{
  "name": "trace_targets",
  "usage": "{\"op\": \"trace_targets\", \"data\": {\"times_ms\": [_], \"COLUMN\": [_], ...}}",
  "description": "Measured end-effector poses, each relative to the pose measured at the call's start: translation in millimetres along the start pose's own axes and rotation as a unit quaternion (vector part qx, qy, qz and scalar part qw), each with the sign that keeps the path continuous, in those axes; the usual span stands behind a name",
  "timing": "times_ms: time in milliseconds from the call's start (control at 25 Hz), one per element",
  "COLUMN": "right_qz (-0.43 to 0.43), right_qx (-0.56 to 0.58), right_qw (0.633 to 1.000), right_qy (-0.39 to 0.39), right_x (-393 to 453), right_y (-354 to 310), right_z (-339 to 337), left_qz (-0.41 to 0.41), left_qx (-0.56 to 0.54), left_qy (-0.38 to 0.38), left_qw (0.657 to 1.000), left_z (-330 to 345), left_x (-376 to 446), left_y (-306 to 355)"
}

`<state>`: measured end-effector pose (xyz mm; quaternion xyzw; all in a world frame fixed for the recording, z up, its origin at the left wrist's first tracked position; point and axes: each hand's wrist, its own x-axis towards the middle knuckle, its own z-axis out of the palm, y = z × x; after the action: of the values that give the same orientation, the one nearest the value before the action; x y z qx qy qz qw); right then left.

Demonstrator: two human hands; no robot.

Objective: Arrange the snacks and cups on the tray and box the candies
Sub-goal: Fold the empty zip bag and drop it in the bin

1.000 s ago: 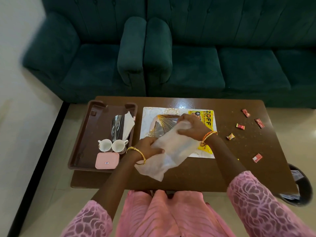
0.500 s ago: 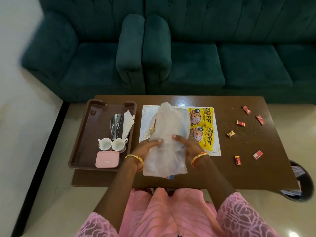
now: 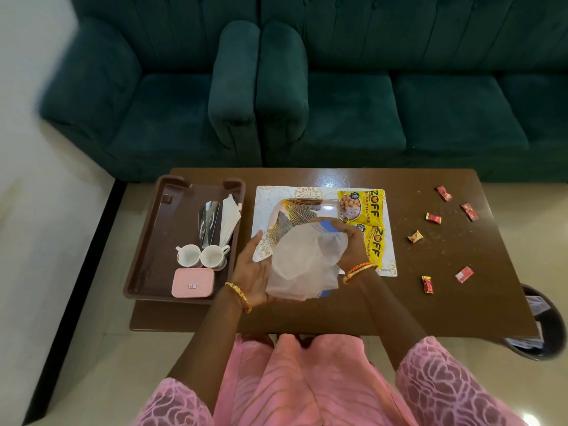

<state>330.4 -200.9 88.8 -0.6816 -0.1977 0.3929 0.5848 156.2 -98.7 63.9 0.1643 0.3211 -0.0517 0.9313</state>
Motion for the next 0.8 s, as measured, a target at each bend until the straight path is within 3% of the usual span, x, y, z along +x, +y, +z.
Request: {"op": "trace_targets", "data": {"times_ms": [80,160,240,320,400,480,520,640,720,800], "right_qz": [-0.098,-0.186,-0.173,-0.117,0.033,0.147,0.172,0.223,0.259,0.279], "right_qx": [-0.050,-0.159,-0.191,-0.168,-0.005,0.210,0.250,0.137,0.079,0.095], "right_qw": [0.994,0.970,0.966,0.977,0.997,0.966,0.953,0.965,0.963,0.956], "right_qy": [0.009,-0.002,-0.027,-0.067,-0.065,-0.010,0.012,0.008,0.018,-0.017], "right_x": [-2.9,-6.7,-7.5,-8.8,-10.5,-17.6,-19.2,-17.8,-18.0,-19.9], "right_y": [2.7,13.5,17.2,19.2,21.5,22.2,25.3,34.3,40.8,46.0], "right_z": [7.5,7.3,0.9,-7.6,-20.2,-27.1,-26.7,-13.1,-8.3,-14.2], "left_qz": [-0.012,0.002,0.034,0.067,0.086,0.105,0.114,0.140,0.152,0.159], "left_qx": [0.008,0.024,0.072,0.144,0.182,0.217,0.241,0.290,0.267,0.231], "left_qy": [-0.030,-0.014,0.048,0.121,0.161,0.186,0.201,0.238,0.248,0.244], "left_qw": [0.999,1.000,0.996,0.980,0.966,0.953,0.943,0.917,0.919,0.928], "left_z": [2.8,5.4,4.5,3.5,4.7,7.3,8.8,9.7,8.2,7.3], "left_x": [1.6,2.5,1.7,3.6,7.4,11.0,13.1,22.8,27.7,30.4], "left_y": [-3.2,-4.6,-4.1,-2.6,-3.5,-6.7,-9.1,-16.7,-20.9,-23.5]}}
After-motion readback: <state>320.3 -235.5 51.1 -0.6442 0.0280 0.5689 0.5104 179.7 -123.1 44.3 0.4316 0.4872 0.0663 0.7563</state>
